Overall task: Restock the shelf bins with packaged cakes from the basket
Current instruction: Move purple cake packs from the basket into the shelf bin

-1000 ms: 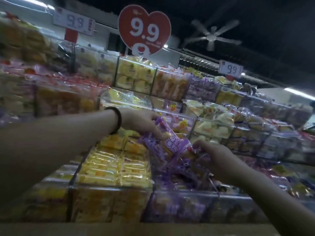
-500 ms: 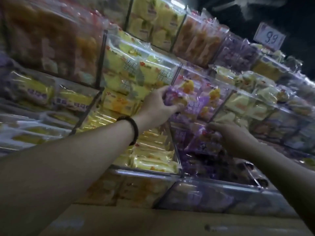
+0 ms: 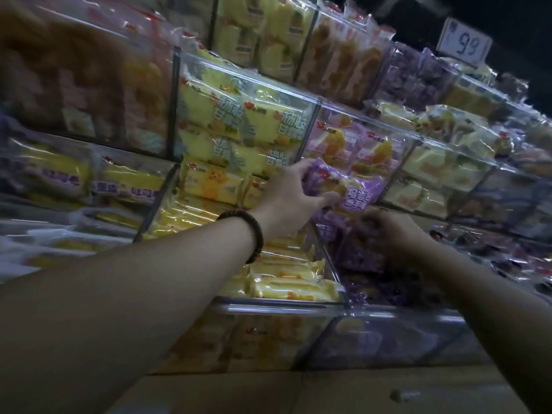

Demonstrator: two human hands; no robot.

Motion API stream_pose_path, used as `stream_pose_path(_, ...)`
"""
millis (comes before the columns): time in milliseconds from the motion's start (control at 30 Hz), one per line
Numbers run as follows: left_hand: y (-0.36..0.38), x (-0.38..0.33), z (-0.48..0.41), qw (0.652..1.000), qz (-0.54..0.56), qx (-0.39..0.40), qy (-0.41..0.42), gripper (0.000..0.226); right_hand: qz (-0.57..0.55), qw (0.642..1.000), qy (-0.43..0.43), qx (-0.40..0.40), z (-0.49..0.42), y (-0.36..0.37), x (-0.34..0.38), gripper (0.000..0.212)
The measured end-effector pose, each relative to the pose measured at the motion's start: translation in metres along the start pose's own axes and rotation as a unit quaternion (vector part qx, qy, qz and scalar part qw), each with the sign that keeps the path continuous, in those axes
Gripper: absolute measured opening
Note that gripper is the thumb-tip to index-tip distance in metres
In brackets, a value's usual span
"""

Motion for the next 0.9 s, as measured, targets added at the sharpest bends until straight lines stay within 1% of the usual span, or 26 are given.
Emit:
stream_pose_path(33, 0.0, 0.0, -0.001, 1.0, -0.004, 0.002, 0.003, 0.054, -0.011, 1.0, 0.014, -0.009, 0.002, -0.013, -0.001, 0.05)
stream_pose_path(67, 0.001, 0.0, -0.002, 1.0, -0.008, 0.004, 0.006, 0.053, -0.026, 0.999, 0.028, -0.038, 0.004, -0.03, -0.002, 0.053)
stream_pose_path(100, 0.002, 0.001, -0.003, 1.0, -0.009, 0.008, 0.006, 0.052, -0.058, 0.994, 0.028, -0.083, 0.009, -0.048, -0.004, 0.048)
stream_pose_path(133, 0.002, 0.0, -0.001, 1.0, -0.007, 0.008, 0.006, 0.051, -0.096, 0.987, 0.016, -0.129, 0.015, -0.067, -0.003, 0.044)
stream_pose_path(167, 0.001, -0.001, 0.0, 1.0, -0.005, 0.008, 0.009, 0.051, -0.132, 0.978, -0.011, -0.159, 0.024, -0.08, 0.004, 0.041)
stream_pose_path(200, 0.001, -0.004, 0.001, 1.0, -0.005, 0.011, 0.015, 0.051, -0.157, 0.971, -0.046, -0.172, 0.036, -0.09, 0.012, 0.039)
stream_pose_path(233, 0.001, -0.007, 0.001, 1.0, -0.009, 0.016, 0.026, 0.048, -0.169, 0.968, -0.078, -0.166, 0.047, -0.097, 0.021, 0.04)
stream_pose_path(267, 0.0, -0.01, 0.001, 0.999, -0.019, 0.02, 0.038, 0.045, -0.162, 0.969, -0.11, -0.149, 0.057, -0.098, 0.033, 0.049)
stream_pose_path(333, -0.002, -0.02, 0.004, 0.997, -0.039, 0.03, 0.062, 0.042, -0.098, 0.975, -0.157, -0.123, 0.071, -0.097, 0.055, 0.071)
stream_pose_path(367, -0.003, -0.022, 0.004, 0.996, -0.04, 0.036, 0.067, 0.043, -0.058, 0.975, -0.173, -0.128, 0.073, -0.096, 0.065, 0.075)
stream_pose_path(433, -0.005, -0.023, 0.005, 0.996, -0.029, 0.052, 0.072, 0.044, -0.019, 0.968, -0.198, -0.151, 0.075, -0.093, 0.083, 0.072)
stream_pose_path(533, -0.005, -0.023, 0.008, 0.995, 0.008, 0.07, 0.067, 0.053, -0.044, 0.966, -0.192, -0.168, 0.074, -0.093, 0.093, 0.065)
stream_pose_path(600, -0.003, -0.023, 0.009, 0.994, 0.038, 0.088, 0.047, 0.064, -0.033, 0.966, -0.188, -0.177, 0.073, -0.095, 0.087, 0.054)
stream_pose_path(633, -0.002, -0.021, 0.009, 0.994, 0.042, 0.095, 0.03, 0.064, -0.025, 0.968, -0.177, -0.174, 0.07, -0.094, 0.08, 0.049)
stream_pose_path(700, -0.002, -0.015, 0.006, 0.996, 0.018, 0.087, 0.006, 0.051, -0.022, 0.98, -0.133, -0.145, 0.062, -0.091, 0.063, 0.048)
stream_pose_path(767, -0.003, -0.01, 0.003, 0.998, -0.022, 0.065, -0.007, 0.034, 0.011, 0.987, -0.103, -0.12, 0.056, -0.085, 0.05, 0.049)
stream_pose_path(833, -0.002, -0.008, 0.002, 0.997, -0.044, 0.068, -0.011, 0.025, 0.051, 0.987, -0.088, -0.122, 0.052, -0.084, 0.042, 0.045)
stream_pose_path(900, 0.002, -0.009, 0.004, 0.995, -0.056, 0.088, -0.003, 0.02, 0.071, 0.989, -0.091, -0.098, 0.047, -0.075, 0.046, 0.042)
Point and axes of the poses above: each hand's wrist, its own z-axis away from the middle knuckle, its own y-axis out of the palm, x = y × z, the point moved 7 cm from there along -z, towards the middle knuckle, and after that the axes turned 4 degrees about -z, right-handed, at the moved point
